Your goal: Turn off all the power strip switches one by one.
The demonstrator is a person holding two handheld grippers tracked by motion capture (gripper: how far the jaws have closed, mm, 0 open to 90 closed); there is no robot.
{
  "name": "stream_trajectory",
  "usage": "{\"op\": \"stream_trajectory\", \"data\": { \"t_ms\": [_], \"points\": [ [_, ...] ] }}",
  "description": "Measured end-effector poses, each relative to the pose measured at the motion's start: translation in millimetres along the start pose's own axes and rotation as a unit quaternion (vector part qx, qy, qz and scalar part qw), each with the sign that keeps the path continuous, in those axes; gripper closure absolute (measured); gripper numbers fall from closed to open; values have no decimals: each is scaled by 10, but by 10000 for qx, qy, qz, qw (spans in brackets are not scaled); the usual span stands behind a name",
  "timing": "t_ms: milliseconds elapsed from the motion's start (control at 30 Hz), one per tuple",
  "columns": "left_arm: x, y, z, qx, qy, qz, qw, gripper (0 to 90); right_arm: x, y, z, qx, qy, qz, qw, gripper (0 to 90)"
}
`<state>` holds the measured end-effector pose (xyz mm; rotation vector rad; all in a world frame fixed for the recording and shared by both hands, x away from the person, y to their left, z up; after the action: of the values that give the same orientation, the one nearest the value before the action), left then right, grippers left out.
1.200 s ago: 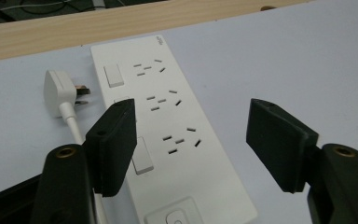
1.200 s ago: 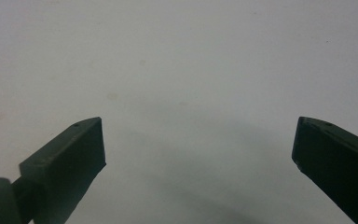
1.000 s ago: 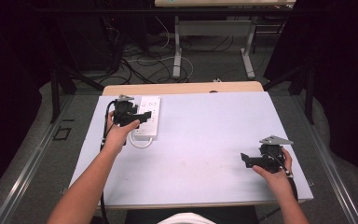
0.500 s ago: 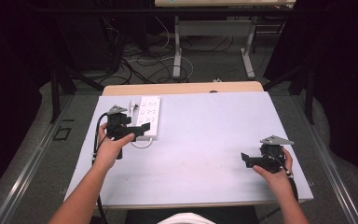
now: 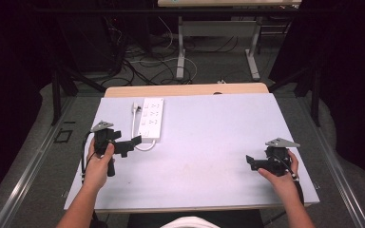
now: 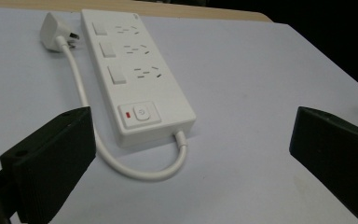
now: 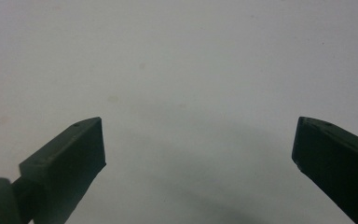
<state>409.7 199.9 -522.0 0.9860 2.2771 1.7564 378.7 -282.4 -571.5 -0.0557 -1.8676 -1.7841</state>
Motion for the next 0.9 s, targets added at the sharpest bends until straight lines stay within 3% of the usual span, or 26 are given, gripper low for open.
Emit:
{"op": "stream_trajectory", "data": {
  "t_ms": [367,500,900],
  "points": [
    [134,-256,175,47,192,121,9997,8,-4,-11,-11,-28,-23,0,10000,20],
    [112,-365,229,55,317,96,9994,10,-10,-18,-12,-15,-29,6,10000,20],
    [38,-582,328,9,356,351,9987,29,-18,-48,-37,-4,-70,26,10000,20]
  ]
}}
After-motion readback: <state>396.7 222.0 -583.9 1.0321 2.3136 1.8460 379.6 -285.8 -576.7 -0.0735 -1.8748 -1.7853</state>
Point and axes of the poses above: each handheld gripper's, and its own axes: x roughly backward along the jaws, y roughly out of its top, z roughly to its left, the point moved 6 cm from there along -x, roughly forward along the jaws, and after that the axes turned 14 degrees about -z, right-handed, at the moved point
